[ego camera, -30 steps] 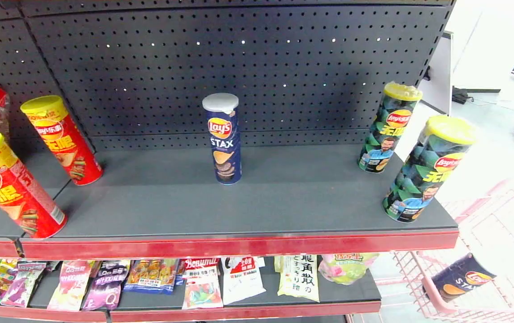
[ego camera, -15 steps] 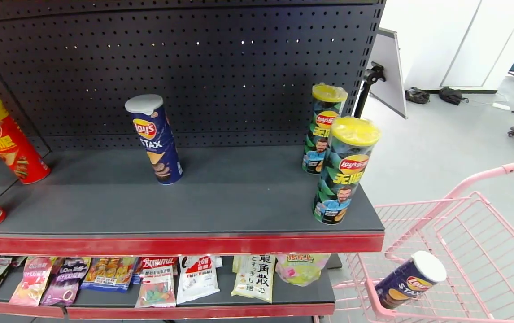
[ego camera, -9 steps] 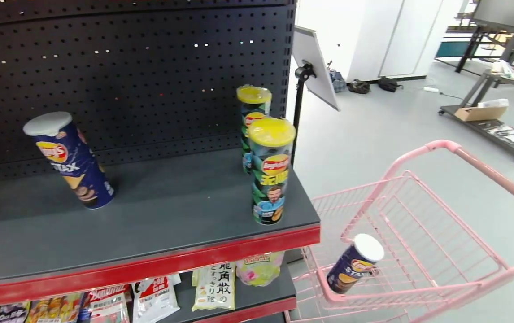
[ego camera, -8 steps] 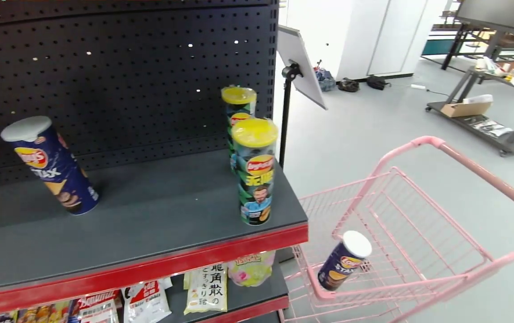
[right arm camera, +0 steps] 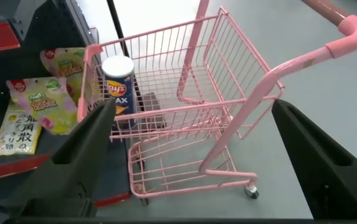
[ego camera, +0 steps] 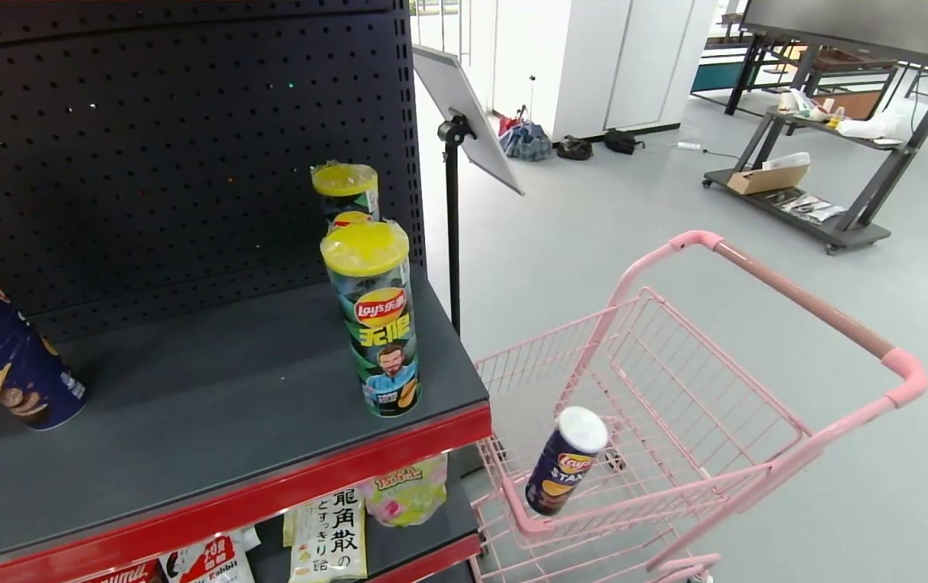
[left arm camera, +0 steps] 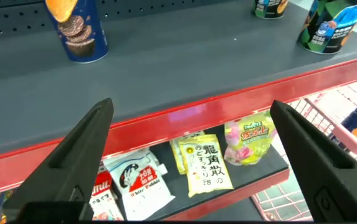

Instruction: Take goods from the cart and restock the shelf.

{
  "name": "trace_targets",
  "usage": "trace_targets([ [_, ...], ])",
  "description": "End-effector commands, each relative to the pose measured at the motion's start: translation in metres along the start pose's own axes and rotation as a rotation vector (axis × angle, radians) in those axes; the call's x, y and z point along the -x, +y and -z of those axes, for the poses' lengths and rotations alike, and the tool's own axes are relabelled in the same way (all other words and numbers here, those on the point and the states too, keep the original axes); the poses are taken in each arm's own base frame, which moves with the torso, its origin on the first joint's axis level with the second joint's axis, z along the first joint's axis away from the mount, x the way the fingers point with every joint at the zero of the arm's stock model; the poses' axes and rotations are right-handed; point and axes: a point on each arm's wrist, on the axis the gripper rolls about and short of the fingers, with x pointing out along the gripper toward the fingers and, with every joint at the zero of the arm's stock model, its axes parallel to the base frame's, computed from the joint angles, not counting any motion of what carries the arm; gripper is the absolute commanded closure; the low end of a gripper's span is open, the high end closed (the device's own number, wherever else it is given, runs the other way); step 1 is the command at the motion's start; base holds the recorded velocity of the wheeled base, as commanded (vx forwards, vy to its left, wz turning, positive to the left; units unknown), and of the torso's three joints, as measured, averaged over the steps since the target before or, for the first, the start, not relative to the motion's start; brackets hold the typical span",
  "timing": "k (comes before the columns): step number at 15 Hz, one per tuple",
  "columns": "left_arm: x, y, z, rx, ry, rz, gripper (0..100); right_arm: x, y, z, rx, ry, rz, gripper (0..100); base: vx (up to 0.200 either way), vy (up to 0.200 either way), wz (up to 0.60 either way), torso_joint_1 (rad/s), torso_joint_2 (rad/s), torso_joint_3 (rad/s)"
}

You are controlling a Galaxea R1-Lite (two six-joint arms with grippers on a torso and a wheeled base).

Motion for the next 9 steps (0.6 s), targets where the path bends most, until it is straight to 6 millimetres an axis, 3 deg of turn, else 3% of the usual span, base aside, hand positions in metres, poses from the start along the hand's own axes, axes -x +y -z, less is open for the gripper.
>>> trace_targets([
  [1, 0.0000, 0.0000, 0.0000, 0.000, 0.000, -0.001, 0, -0.0001, 0.0000, 0.0000, 0.001, 0.001, 0.000, 0, 0.000, 0.000, 0.00, -0.071, 0.11, 0.080],
  [9, 0.0000, 0.0000, 0.0001, 0.000, 0.001, 0.001, 0, -0.0001, 0.0000, 0.0000, 0.001, 0.001, 0.000, 0, 0.000, 0.000, 0.00, -0.137, 0.35, 0.201],
])
